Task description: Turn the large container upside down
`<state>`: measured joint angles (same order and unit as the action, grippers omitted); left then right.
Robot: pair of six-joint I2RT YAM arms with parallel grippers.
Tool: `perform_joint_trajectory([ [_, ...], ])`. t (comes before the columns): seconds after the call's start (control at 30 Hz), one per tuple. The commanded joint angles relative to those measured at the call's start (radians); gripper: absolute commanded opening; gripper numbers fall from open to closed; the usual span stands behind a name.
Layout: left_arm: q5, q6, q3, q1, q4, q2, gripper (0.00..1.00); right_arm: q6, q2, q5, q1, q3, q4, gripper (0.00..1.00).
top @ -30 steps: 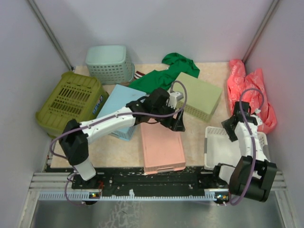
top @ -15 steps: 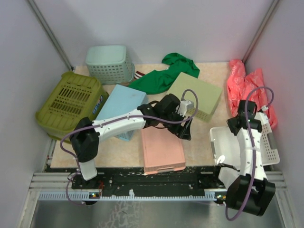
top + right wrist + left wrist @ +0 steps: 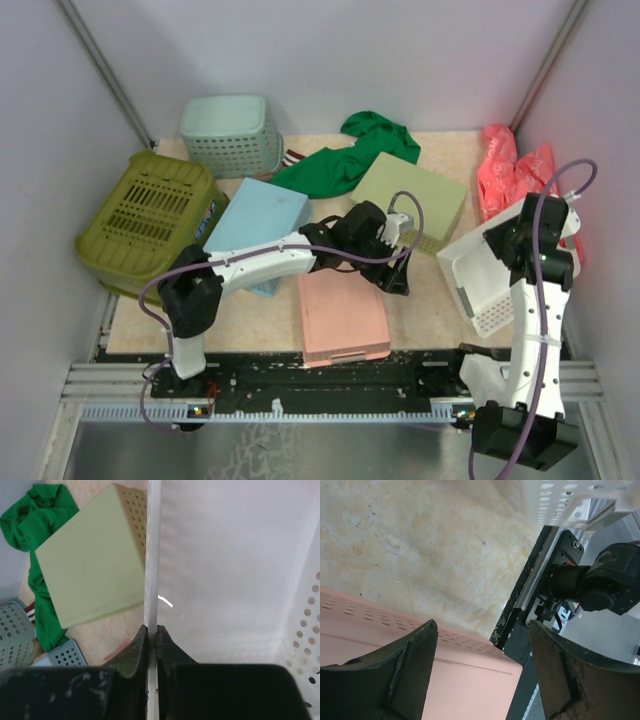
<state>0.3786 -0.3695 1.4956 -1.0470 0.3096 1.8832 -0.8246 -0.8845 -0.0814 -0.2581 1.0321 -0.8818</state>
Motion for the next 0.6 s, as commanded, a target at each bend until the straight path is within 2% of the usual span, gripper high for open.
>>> perform_joint_trajectory([
  [0.0, -0.003, 0.001, -0.038, -0.007, -0.085, -0.009, 0.79, 0.094, -0.023, 0.143, 0.002, 0.119, 0.094, 0.0],
  [0.37, 0.022, 0.053, -0.036, -0.048, -0.086, 0.019, 0.79, 0.191, -0.077, 0.214, 0.002, 0.298, 0.146, 0.0],
  [0.57, -0.06, 0.096, -0.025, -0.057, -0.006, 0.062, 0.78, 0.219, -0.084, 0.237, 0.002, 0.303, 0.172, 0.0],
])
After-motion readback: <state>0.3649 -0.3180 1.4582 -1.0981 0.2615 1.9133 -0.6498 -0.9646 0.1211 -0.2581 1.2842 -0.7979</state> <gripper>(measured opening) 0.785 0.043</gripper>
